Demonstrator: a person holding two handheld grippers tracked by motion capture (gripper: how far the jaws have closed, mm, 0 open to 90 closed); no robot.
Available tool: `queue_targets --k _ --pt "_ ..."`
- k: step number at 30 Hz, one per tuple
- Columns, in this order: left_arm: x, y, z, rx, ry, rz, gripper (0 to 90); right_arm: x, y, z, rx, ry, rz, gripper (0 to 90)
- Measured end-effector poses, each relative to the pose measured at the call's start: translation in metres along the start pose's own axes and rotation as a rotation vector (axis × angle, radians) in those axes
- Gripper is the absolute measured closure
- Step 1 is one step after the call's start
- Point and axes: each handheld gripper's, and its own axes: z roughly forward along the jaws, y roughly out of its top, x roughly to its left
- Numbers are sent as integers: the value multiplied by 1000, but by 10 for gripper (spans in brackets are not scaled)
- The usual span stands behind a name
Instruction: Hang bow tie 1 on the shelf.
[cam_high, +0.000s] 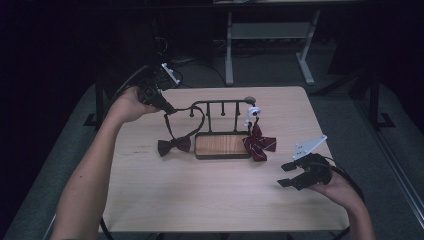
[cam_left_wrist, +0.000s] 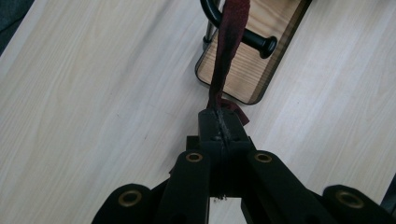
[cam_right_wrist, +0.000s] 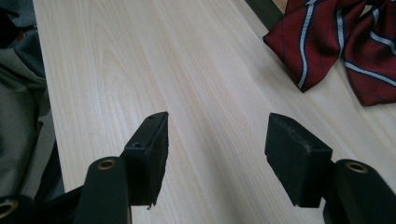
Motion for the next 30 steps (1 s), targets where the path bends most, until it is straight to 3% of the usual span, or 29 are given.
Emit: queue_targets --k 13,21,30 --pt "-5 -1 2 27 8 13 833 1 -1 -1 -2 2 14 389" --pt "-10 -18 1 7 8 4 803 1 0 -1 -3 -15 5 376" --pt "-16 -35 2 -18 16 8 756 0 -1 -2 -8 -29 31 340"
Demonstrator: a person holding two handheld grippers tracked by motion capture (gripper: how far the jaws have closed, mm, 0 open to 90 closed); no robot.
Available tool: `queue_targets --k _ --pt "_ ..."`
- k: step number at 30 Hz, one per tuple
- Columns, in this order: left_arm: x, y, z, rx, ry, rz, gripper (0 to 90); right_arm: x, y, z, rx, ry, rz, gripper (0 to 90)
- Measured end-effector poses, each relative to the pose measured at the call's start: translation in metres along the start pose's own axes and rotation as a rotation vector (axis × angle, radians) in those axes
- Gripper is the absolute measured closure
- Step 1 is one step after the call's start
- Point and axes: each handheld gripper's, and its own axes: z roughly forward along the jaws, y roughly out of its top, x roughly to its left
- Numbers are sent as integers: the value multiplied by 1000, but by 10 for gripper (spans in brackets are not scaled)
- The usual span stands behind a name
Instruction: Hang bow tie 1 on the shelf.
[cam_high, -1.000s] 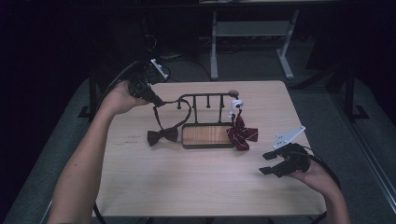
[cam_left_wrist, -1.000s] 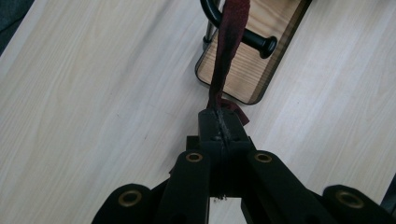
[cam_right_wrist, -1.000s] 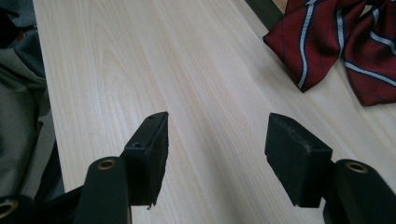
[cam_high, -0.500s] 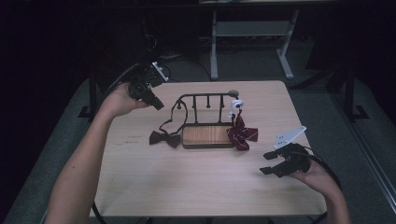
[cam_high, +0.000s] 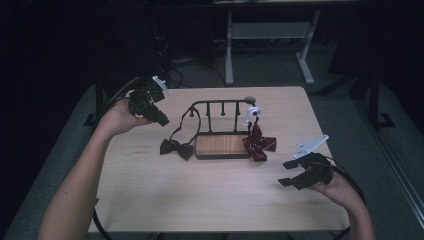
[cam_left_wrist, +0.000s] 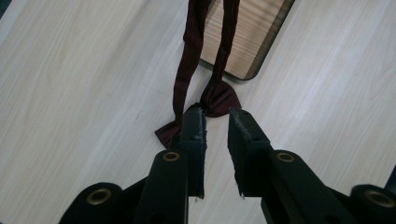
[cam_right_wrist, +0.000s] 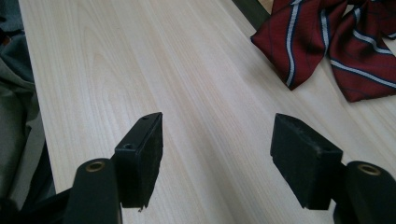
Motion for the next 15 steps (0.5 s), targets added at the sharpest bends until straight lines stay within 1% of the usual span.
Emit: queue_targets --k 3,4,7,9,10,12,13,15 --pt "-2 -4 1 -9 -9 1 749 -1 -1 -1 -1 -5 4 335" --pt "-3 -6 1 -6 -4 5 744 -1 -1 -1 -1 -4 8 335" --pt "-6 -8 2 -5 -11 6 730 -2 -2 -1 2 -8 8 330" --pt "-8 -9 2 -12 -9 18 719 -2 -2 -1 -1 -10 10 329" --pt "-10 -11 2 -21 -12 15 715 -2 -3 -1 -1 -11 11 328" --pt "-11 -12 3 -22 -13 18 706 -3 -3 -3 -3 -12 14 327" --pt "-12 -14 3 -26 -16 20 704 -3 -3 -3 -5 -13 11 327" --pt "-13 -17 4 -28 -27 20 698 -3 -4 -4 -4 -17 21 325"
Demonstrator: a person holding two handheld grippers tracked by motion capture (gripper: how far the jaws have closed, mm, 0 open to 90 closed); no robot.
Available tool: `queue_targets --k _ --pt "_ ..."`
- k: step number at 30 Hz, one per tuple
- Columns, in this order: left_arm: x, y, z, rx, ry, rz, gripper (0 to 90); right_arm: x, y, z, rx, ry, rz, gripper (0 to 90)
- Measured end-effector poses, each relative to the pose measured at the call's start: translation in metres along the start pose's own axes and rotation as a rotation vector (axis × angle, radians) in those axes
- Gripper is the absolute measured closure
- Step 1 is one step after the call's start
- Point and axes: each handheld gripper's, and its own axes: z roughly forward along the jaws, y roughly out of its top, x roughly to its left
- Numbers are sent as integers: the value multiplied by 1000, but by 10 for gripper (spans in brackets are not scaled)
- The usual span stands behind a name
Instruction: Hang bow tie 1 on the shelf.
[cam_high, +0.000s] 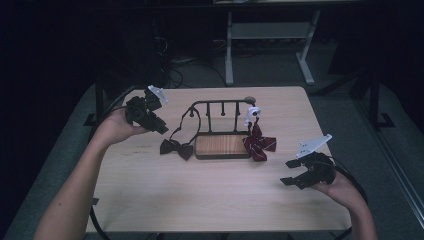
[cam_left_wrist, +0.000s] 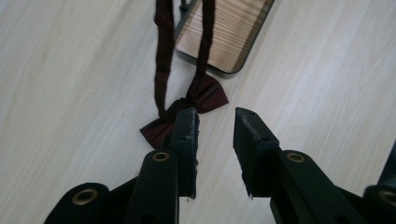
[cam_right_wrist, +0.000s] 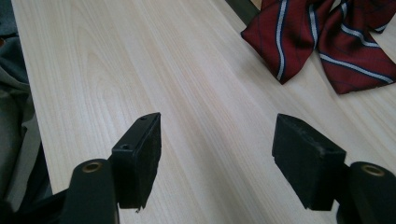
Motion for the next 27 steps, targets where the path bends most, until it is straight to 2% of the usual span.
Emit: queue_targets --k 11,18,27 --pt "-6 -18 12 -20 -8 -3 643 -2 -2 -2 -2 -12 8 306" --pt "-13 -32 18 -36 -3 -11 579 -2 -3 -2 1 -16 12 295" --pt "-21 -45 25 -50 -19 -13 509 -3 -5 -3 3 -21 18 288"
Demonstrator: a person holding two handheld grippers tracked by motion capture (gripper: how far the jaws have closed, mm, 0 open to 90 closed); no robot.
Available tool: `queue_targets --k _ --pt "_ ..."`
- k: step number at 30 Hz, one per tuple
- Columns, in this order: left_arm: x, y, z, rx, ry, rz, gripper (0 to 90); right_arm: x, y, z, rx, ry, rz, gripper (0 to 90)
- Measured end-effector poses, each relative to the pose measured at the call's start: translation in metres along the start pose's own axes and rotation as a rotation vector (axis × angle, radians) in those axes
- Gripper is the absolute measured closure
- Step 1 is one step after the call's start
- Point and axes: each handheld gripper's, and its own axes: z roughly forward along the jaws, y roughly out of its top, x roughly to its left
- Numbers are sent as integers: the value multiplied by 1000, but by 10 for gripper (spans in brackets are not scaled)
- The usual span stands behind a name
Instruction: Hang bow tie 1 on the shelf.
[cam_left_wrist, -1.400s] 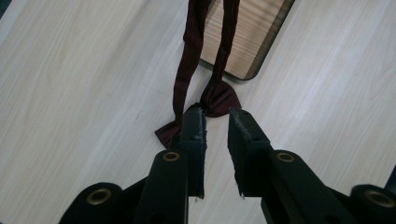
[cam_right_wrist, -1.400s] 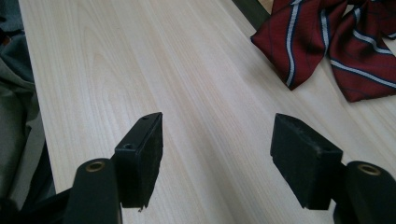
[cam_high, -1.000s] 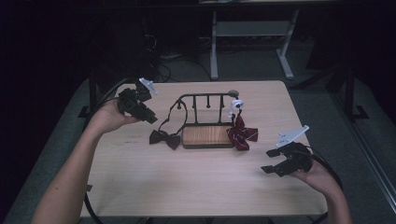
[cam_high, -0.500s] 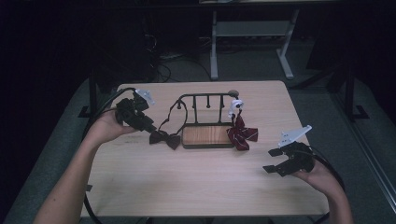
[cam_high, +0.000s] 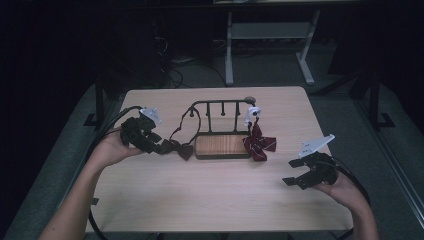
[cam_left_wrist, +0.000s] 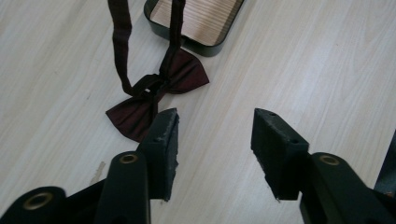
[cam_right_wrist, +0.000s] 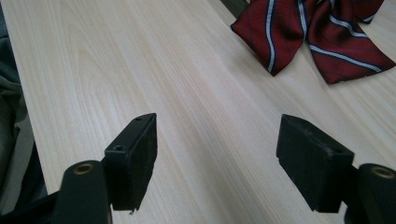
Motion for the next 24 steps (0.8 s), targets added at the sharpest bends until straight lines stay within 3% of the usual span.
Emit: queue_targets --k 11,24 --pt "-8 -14 9 -8 6 -8 419 -1 -2 -1 -1 -4 5 287" --pt "-17 -28 17 -28 0 -14 407 -1 -5 -2 3 -9 13 287"
